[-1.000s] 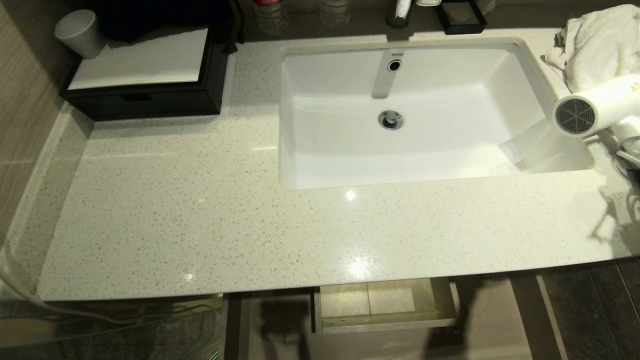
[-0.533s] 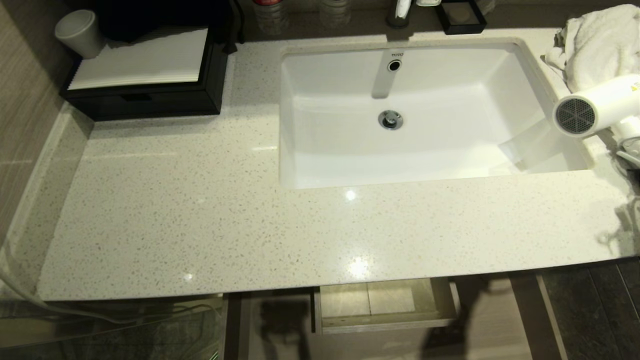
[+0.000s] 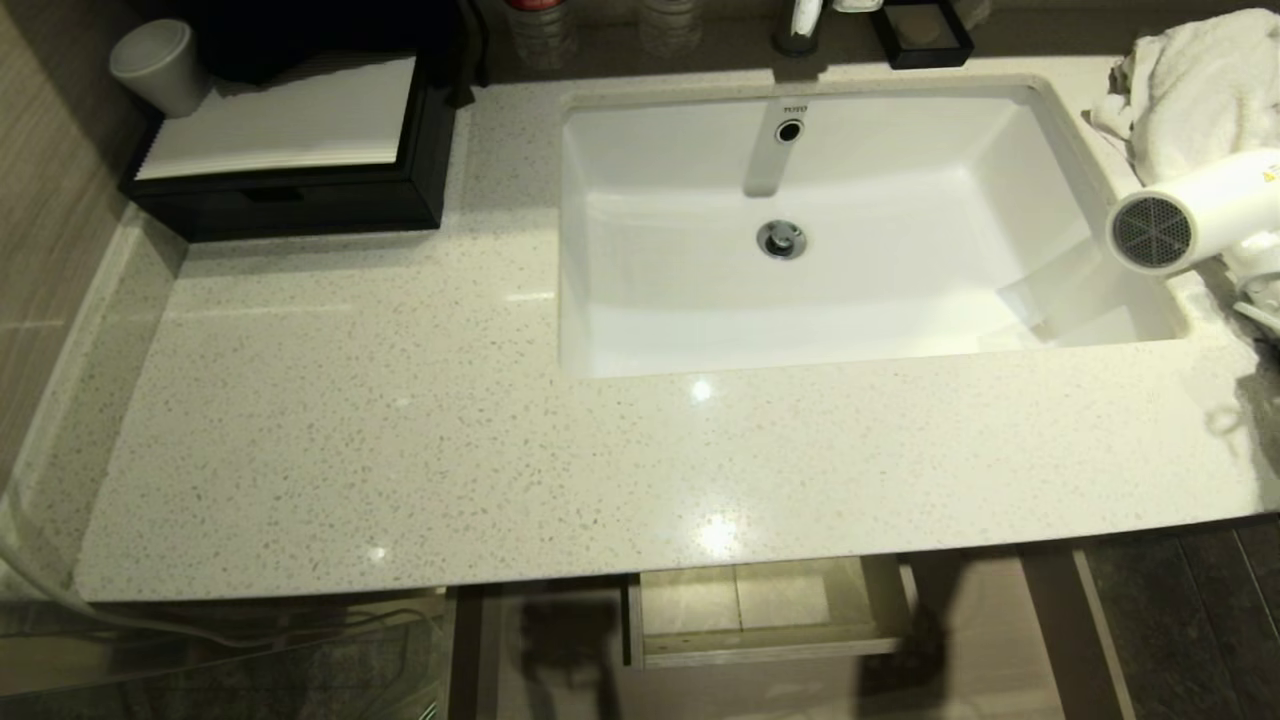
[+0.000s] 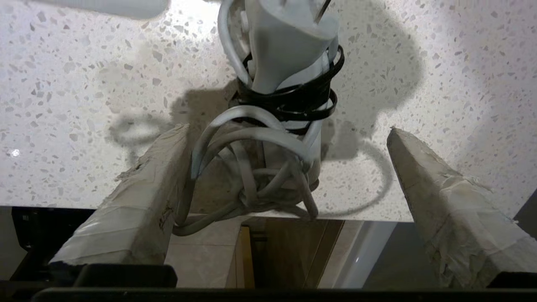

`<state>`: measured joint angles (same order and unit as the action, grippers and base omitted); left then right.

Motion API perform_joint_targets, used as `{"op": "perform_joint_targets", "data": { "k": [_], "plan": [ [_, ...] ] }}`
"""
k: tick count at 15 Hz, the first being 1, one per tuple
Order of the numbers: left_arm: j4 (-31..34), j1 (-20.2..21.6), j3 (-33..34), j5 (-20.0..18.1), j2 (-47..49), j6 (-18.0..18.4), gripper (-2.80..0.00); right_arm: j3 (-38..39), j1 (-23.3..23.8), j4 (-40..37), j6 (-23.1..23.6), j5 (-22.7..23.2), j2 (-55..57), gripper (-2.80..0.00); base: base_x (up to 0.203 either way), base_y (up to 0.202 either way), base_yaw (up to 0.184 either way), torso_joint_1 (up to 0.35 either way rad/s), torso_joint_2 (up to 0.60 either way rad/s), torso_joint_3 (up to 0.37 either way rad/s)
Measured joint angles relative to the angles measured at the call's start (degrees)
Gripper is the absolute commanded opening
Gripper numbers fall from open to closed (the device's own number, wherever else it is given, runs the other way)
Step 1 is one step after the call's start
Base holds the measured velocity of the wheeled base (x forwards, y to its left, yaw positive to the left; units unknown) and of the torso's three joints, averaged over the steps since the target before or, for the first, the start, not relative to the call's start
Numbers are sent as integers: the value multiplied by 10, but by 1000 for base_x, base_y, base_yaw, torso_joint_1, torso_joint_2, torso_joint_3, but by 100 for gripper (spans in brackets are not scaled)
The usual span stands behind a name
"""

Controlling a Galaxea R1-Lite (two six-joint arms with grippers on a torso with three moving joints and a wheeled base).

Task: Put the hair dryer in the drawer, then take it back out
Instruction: Pick up the hairdryer

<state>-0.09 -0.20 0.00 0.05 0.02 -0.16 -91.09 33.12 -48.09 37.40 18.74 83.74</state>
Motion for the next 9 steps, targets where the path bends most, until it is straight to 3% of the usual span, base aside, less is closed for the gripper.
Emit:
{"op": "perform_joint_targets", "data": {
  "k": [4, 9],
  "plan": [
    [0, 0, 0, 0, 0, 0, -280, -8, -1, -3, 2, 42, 33, 0, 0, 0, 0, 0, 0, 0],
    [0, 0, 0, 0, 0, 0, -280, -29, -7, 1, 3, 45, 66, 0, 0, 0, 0, 0, 0, 0]
  ]
}}
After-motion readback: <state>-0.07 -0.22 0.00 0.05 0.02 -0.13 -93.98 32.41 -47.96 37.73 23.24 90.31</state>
